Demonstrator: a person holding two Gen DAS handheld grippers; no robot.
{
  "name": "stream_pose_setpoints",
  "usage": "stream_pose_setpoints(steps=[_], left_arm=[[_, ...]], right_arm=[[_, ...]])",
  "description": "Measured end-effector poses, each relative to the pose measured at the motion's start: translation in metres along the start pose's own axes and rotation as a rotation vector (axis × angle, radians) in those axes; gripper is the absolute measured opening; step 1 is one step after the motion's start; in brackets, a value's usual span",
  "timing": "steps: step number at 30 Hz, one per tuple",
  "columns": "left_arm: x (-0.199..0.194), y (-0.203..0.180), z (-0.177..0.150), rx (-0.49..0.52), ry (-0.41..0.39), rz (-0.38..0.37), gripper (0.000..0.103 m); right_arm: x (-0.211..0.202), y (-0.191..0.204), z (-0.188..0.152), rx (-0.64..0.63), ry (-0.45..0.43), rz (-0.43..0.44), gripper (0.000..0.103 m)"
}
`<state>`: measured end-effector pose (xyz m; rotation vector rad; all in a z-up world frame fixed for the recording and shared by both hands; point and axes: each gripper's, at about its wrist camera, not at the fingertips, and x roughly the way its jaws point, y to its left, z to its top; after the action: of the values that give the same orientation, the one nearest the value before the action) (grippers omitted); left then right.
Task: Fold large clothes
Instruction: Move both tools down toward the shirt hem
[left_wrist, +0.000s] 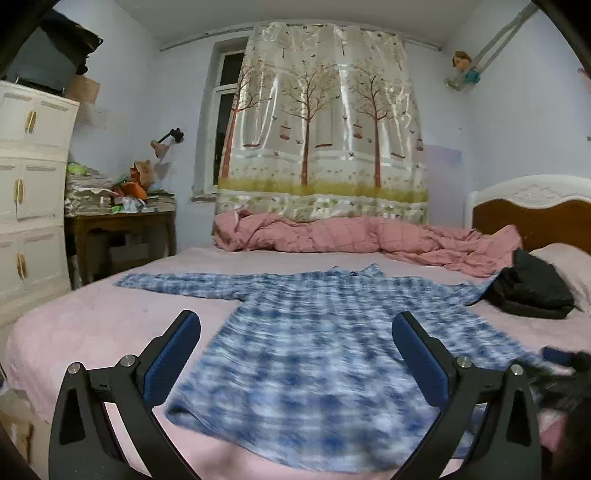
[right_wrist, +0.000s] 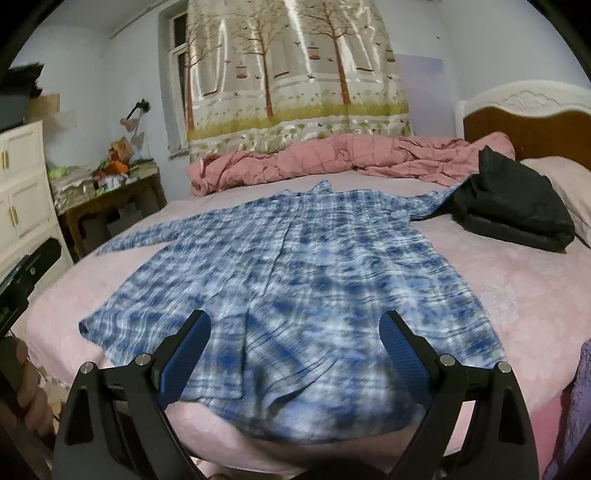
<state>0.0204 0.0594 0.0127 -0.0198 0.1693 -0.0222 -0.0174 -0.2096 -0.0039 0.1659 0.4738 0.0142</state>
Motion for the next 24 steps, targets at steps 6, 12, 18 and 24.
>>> stream_pose_setpoints(steps=[6, 12, 18, 24], left_arm=[[0.03, 0.046, -0.005, 0.045, 0.062, 0.087, 0.103], [0.054, 0.08, -0.043, 0.008, 0.153, 0.124, 0.103], [0.051, 0.091, -0.075, 0.027, 0.176, 0.117, 0.103], [0.046, 0.091, -0.092, 0.08, 0.177, 0.126, 0.103]], right_arm=[[0.005, -0.046, 0.012, -0.013, -0.021, -0.048, 0.089], [0.027, -0.096, -0.001, 0.039, 0.044, -0.127, 0.086], [0.035, -0.121, -0.033, 0.059, 0.071, -0.092, 0.085], [0.027, -0.128, -0.061, 0.023, 0.033, -0.126, 0.085]])
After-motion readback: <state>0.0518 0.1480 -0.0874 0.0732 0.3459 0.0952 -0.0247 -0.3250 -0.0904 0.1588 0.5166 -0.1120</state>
